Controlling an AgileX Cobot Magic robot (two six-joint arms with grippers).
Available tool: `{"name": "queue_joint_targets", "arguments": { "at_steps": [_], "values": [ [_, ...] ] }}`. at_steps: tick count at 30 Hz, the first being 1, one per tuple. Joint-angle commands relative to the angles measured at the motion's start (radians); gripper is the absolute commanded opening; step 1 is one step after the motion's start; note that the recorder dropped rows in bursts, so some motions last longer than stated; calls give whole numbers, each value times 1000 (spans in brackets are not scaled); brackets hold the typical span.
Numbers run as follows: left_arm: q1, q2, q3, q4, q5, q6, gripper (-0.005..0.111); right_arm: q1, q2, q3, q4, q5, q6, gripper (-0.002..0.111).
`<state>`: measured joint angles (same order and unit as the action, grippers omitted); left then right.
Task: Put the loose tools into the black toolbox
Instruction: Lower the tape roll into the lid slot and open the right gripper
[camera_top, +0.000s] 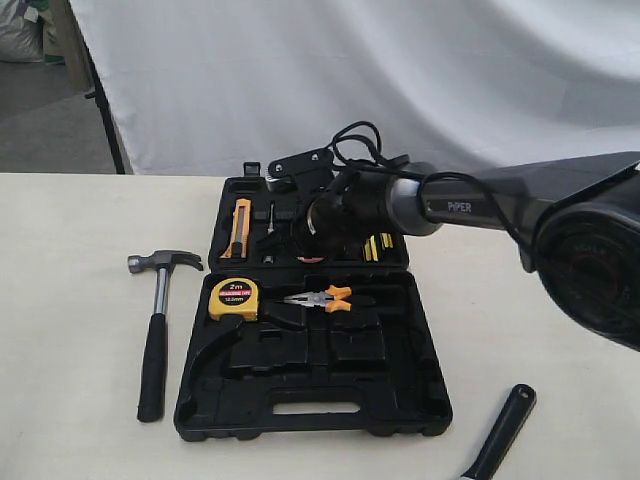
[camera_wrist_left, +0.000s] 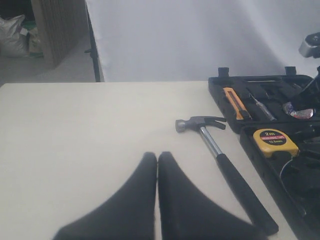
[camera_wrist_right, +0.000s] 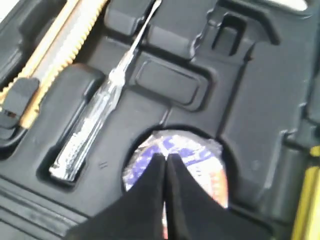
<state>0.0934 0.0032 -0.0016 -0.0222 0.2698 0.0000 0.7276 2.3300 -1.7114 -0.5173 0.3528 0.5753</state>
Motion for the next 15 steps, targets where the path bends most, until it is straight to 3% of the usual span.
{"name": "queue_joint_targets", "arguments": {
  "at_steps": [1, 15],
  "values": [
    [2, -3, 2, -8, -1, 0, 1, -16, -80, -8, -7, 21, 4, -1],
    [2, -3, 2, -8, -1, 0, 1, -51, 45, -8, -9, -92, 2, -1]
  ]
}}
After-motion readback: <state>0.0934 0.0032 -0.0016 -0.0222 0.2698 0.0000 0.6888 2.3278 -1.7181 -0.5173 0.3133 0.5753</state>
